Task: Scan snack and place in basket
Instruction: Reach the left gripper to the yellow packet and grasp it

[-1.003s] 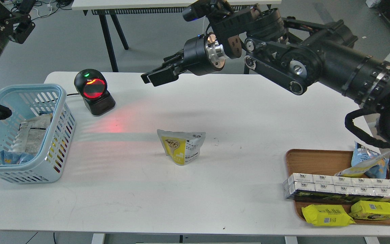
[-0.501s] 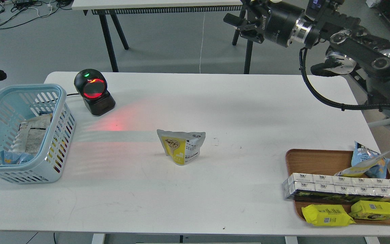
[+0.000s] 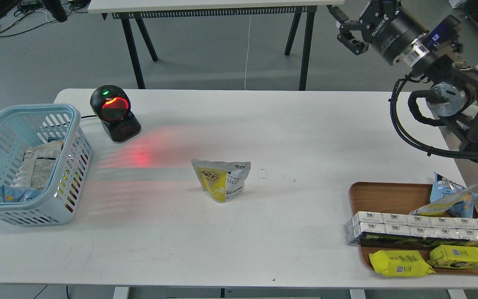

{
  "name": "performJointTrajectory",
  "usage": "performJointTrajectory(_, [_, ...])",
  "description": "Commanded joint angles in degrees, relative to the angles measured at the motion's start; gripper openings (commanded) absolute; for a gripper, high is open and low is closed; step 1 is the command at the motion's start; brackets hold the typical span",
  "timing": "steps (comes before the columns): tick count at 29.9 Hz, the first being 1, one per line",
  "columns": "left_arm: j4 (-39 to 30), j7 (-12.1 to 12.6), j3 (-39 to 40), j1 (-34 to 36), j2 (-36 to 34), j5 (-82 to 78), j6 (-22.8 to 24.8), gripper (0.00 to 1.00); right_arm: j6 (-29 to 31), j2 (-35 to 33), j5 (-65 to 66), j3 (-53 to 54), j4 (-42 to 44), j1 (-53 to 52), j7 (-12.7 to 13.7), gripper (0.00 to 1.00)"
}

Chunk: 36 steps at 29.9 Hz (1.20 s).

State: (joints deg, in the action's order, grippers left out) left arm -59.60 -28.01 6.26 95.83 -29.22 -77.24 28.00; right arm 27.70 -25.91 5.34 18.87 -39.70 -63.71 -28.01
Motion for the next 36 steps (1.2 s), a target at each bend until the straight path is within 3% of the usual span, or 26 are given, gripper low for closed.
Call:
performJointTrajectory(1, [-5.4, 0.0, -10.4, 3.3, 0.6, -5.3, 0.0, 0.95, -0.1, -1.5, -3.3, 2.0, 0.1, 2.0, 0.0, 0.99])
performJointTrajectory(7, [-13.2, 0.0, -23.6, 4.2, 0.0, -9.1, 0.0, 0.9, -0.1, -2.0, -7.0, 2.0, 0.1, 4.6, 0.0, 0.99])
performJointTrajectory(15, [-19.9, 0.0, -29.2, 4.3, -2.4, -13.6, 0.0, 0.89, -0.1, -2.4, -7.0, 2.1, 0.1, 4.8, 0.0, 0.99])
performJointTrajectory(20, [-19.6, 0.0, -32.2, 3.2, -1.8, -15.0, -1.5, 0.89, -0.1, -2.4, -7.0, 2.1, 0.1, 4.9, 0.0, 0.99])
performJointTrajectory(25, [-15.0, 0.0, -32.2, -4.5, -0.8, -16.5, -3.1, 0.89, -0.1, -2.5, -7.3, 2.1, 0.1, 5.1, 0.0, 0.99])
performJointTrajectory(33, [-11.0, 0.0, -32.2, -8.5, 2.6, -16.6, -5.6, 0.89, 0.0, -2.5, -7.4, 2.2, -0.1, 6.1, 0.0, 0.99])
performJointTrajectory(36, [-9.0, 0.0, -32.4, -10.0, 4.2, -16.7, -6.1, 0.79, 0.0, -2.5, -7.4, 2.2, 0.0, 6.3, 0.0, 0.99])
